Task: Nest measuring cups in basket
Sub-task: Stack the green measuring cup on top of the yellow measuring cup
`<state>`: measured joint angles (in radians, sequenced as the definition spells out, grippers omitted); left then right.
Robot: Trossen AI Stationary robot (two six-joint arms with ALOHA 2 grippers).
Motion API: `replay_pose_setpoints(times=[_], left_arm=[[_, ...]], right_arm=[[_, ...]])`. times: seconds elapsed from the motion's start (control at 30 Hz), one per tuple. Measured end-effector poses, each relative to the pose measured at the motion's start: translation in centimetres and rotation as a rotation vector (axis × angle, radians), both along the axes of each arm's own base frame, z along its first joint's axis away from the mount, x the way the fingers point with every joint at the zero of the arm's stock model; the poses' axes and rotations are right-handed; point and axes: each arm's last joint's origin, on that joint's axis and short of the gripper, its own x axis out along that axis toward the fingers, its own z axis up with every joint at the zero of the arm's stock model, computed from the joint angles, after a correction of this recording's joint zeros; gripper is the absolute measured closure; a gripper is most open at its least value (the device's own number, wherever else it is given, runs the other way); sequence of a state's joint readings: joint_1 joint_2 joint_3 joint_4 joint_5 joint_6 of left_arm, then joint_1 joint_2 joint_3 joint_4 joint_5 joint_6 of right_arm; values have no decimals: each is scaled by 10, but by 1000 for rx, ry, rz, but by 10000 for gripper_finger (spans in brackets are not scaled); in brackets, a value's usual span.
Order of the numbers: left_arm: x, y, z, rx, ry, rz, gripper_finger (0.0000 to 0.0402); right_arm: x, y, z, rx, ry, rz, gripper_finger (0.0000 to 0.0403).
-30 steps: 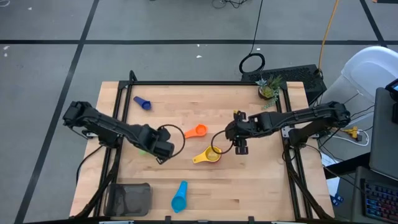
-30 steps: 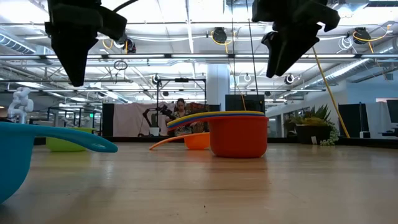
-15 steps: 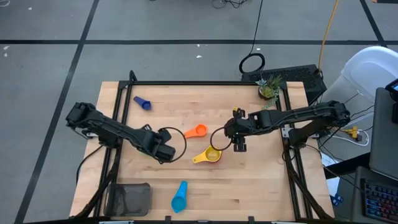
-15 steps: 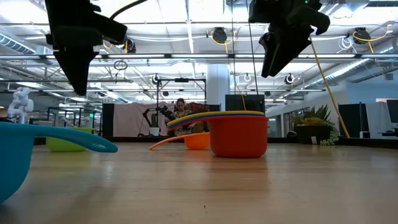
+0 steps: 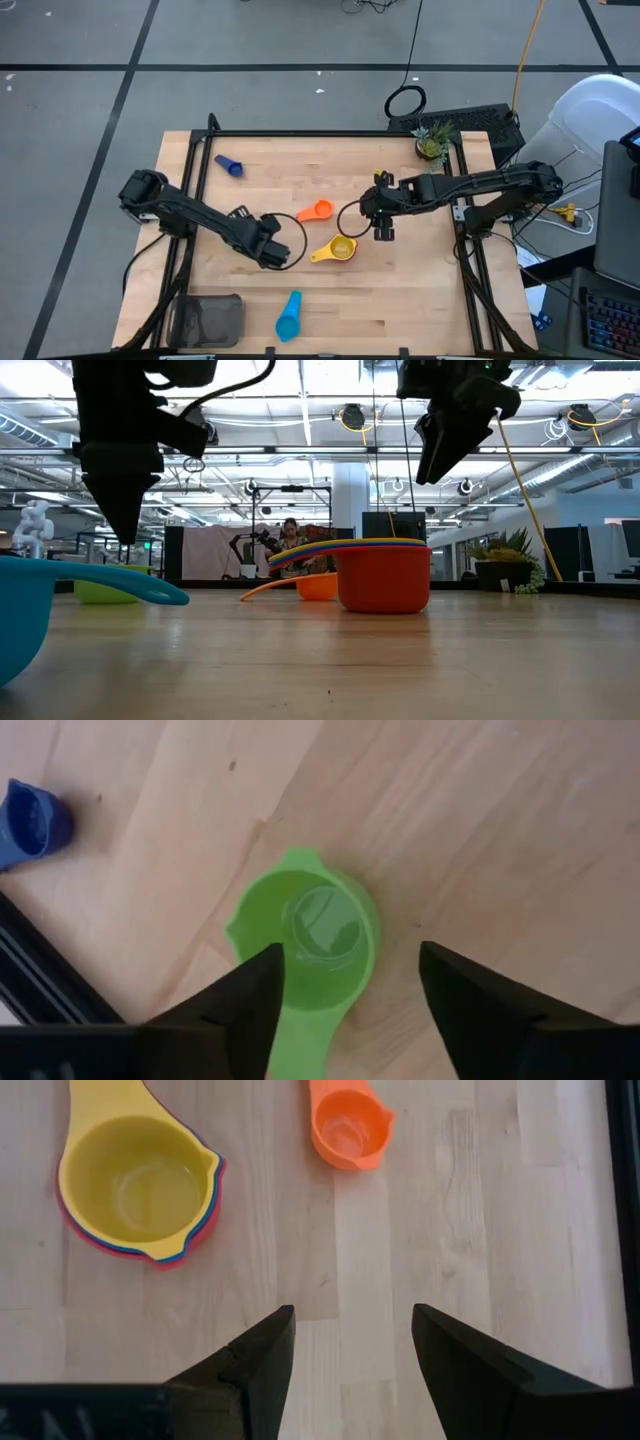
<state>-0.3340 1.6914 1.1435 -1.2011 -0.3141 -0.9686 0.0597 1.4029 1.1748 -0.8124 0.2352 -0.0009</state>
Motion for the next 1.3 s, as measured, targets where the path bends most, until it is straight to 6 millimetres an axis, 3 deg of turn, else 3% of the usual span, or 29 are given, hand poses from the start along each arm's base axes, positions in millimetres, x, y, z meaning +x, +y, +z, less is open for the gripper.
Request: replay_pose_setpoints(times=[0.37, 0.73, 1.17, 1.3], left_arm=[[9, -3, -16, -28, 16, 10, 127], [8, -4, -18, -50, 16, 30, 152], [-9, -1, -47, -44, 40, 52, 157], [-9, 0, -48, -61, 50, 48, 197]], right_arm=[[0, -4, 0, -5, 0, -4, 206], [0, -4, 0, -4, 2, -4, 206], [1, -4, 0, -8, -4, 4, 206], [2, -4, 1, -11, -17, 12, 206]])
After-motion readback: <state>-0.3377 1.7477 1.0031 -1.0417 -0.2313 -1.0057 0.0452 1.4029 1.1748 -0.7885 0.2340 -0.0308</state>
